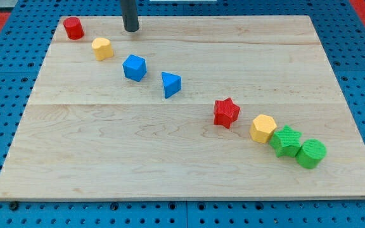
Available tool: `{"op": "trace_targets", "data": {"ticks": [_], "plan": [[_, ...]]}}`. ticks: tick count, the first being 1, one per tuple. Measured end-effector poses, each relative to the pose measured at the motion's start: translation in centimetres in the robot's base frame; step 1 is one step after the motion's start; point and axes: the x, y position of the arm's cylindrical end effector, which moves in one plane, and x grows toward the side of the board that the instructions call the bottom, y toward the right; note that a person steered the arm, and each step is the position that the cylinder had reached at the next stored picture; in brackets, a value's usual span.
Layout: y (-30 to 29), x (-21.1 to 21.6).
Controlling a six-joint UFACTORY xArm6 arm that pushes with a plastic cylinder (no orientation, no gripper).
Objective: Point at the yellow heart
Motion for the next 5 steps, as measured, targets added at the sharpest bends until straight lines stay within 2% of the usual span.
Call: {"op": "trace_targets", "data": {"ticks": [5], "plan": [[-0.01, -0.22]]}}
